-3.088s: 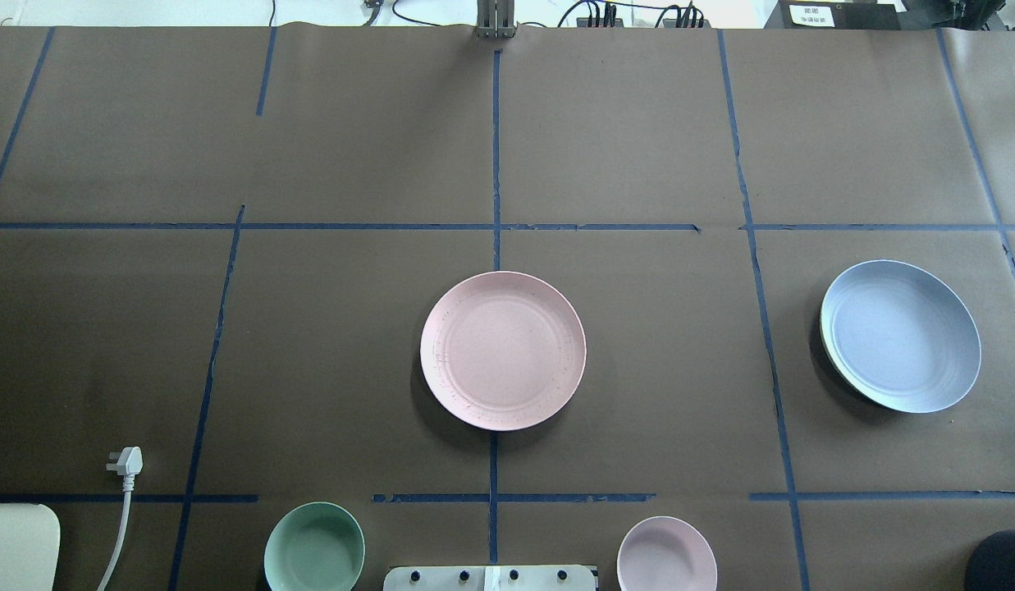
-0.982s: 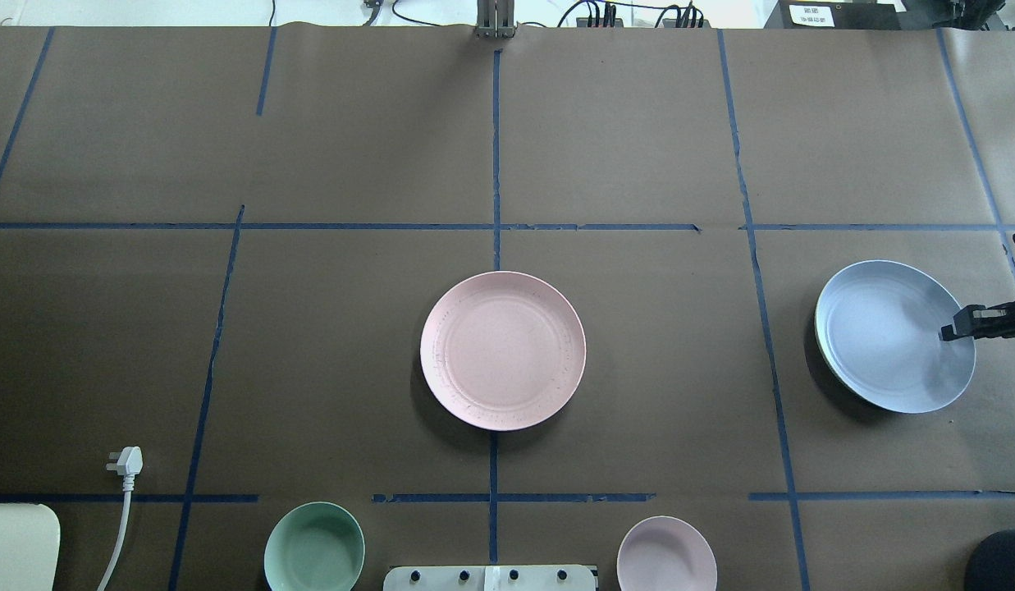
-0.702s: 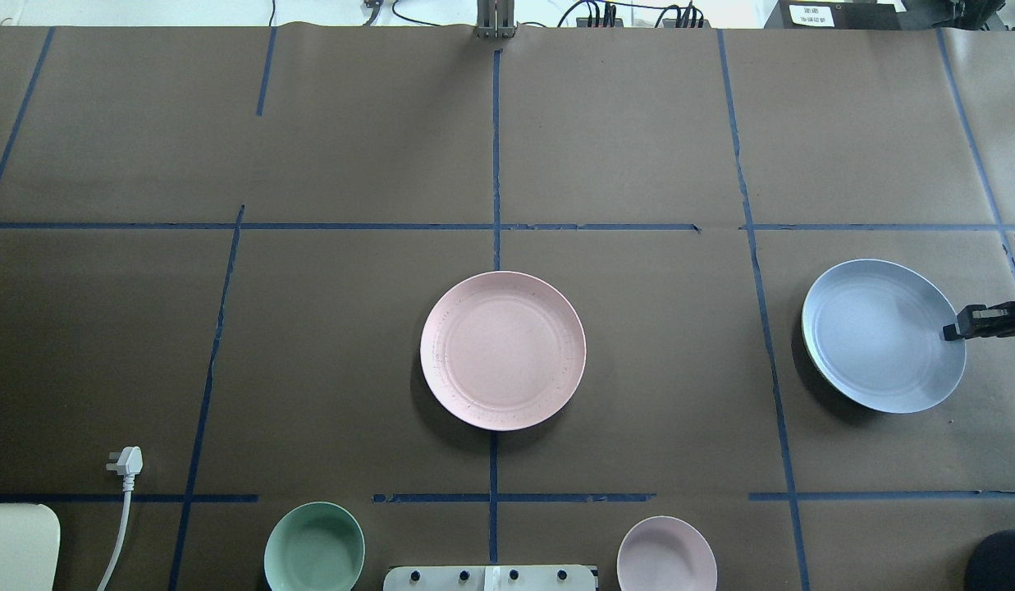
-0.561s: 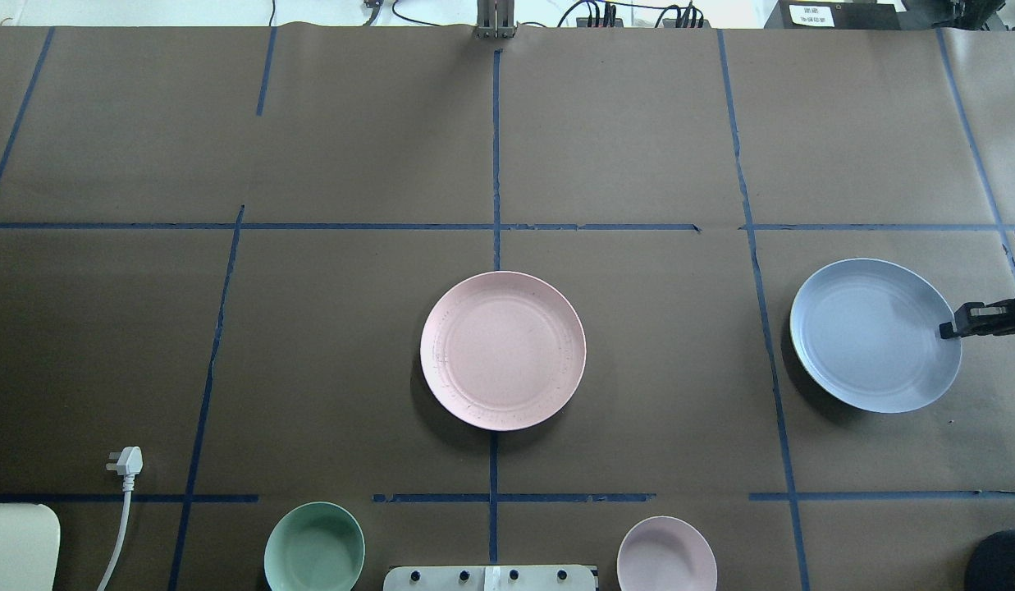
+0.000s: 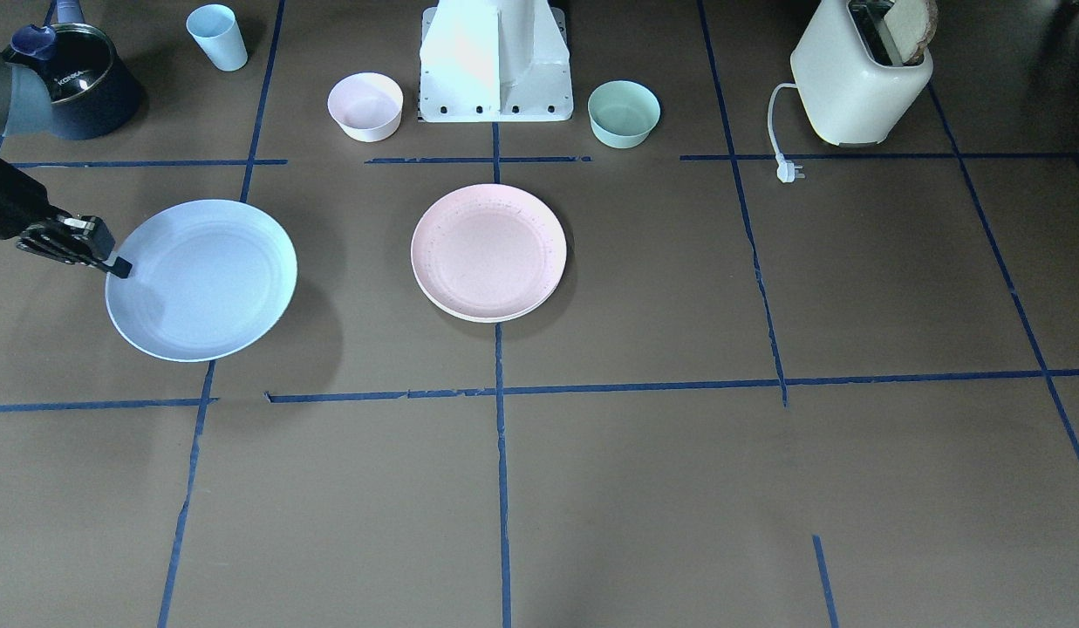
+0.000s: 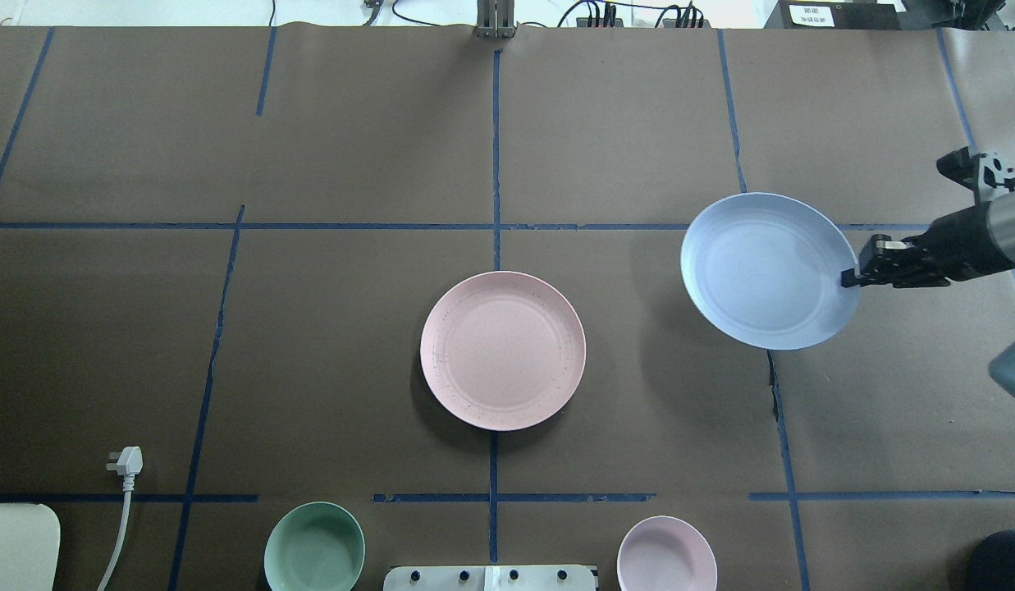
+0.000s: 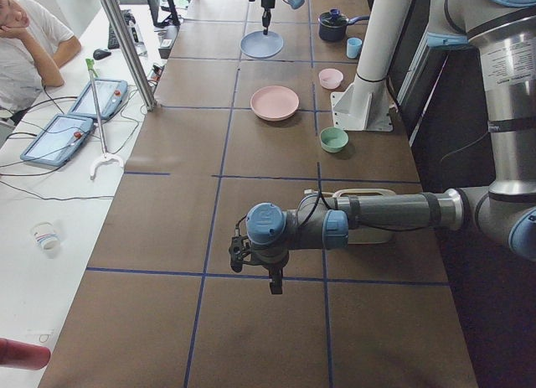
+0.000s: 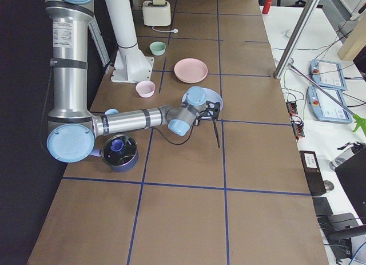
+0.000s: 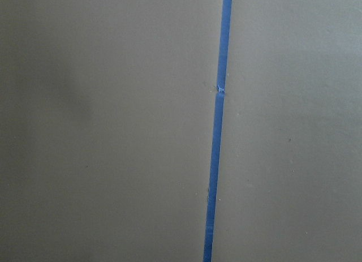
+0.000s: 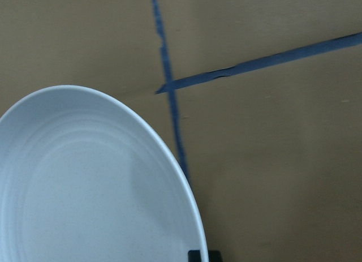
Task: Stack three plates with pink and blue
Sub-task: 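Carry the light blue plate with the right gripper onto the pink plate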
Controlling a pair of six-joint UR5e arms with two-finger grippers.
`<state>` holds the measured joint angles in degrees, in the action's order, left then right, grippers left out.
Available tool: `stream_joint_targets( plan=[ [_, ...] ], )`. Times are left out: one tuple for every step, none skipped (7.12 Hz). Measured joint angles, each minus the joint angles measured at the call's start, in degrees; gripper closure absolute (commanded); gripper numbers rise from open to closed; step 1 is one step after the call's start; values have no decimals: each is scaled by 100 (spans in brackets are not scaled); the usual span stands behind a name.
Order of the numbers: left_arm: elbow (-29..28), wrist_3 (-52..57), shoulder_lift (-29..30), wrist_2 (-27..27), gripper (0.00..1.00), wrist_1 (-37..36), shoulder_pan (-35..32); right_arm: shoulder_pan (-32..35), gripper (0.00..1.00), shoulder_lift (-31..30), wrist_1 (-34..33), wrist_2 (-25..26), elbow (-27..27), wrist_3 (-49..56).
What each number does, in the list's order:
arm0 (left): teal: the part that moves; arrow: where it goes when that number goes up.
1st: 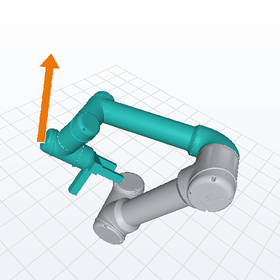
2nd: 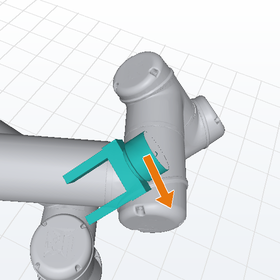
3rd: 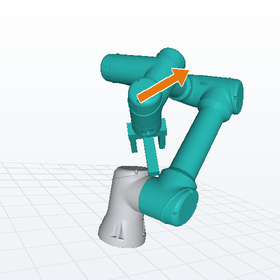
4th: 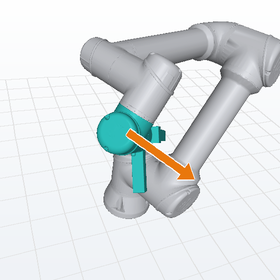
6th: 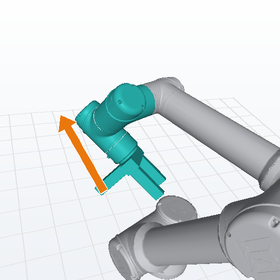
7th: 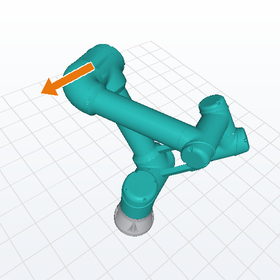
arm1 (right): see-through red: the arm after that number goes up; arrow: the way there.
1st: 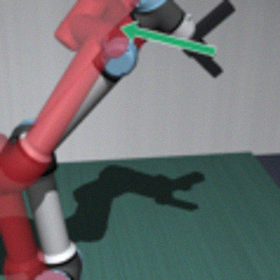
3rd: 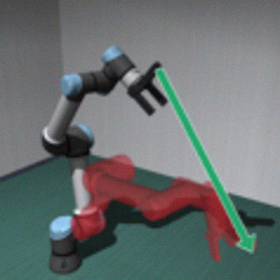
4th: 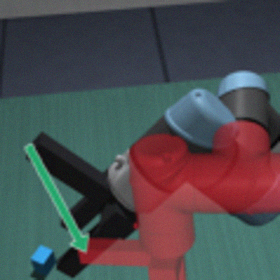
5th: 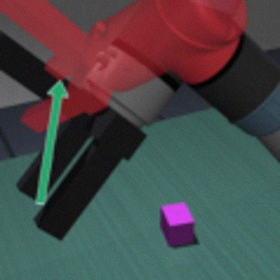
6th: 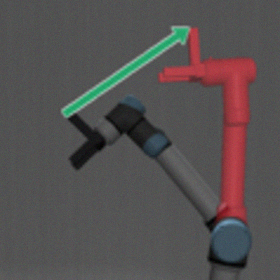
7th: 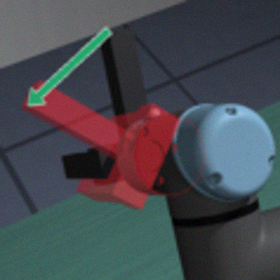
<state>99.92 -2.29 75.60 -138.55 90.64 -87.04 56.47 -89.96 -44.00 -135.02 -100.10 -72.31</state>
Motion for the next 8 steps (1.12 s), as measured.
stream_joint_targets(
  plan=[
    [3,0,4,2,0,-2,61,-356,100,395,-385,247,-278,-573],
    [7,0,9,3,0,-3,96,-840,100,743,-709,703,-490,-1055],
    [12,0,16,3,0,-2,110,-1431,100,1100,-981,1324,-591,-1438],
    [19,0,21,2,0,-3,114,-1985,100,1425,-1280,1926,-619,-1706],
    [23,0,23,-3,0,-3,116,-2500,100,1681,-1575,2488,-614,-1869],
    [25,0,24,-5,0,-3,116,-2887,100,1815,-1719,2895,-590,-1957],
    [27,0,25,-5,0,-3,115,-3136,38,1879,-1779,3131,-566,-2012],
    [27,0,25,-5,0,-3,115,-3276,0,1902,-1811,3245,-551,-2058]
  ],
)
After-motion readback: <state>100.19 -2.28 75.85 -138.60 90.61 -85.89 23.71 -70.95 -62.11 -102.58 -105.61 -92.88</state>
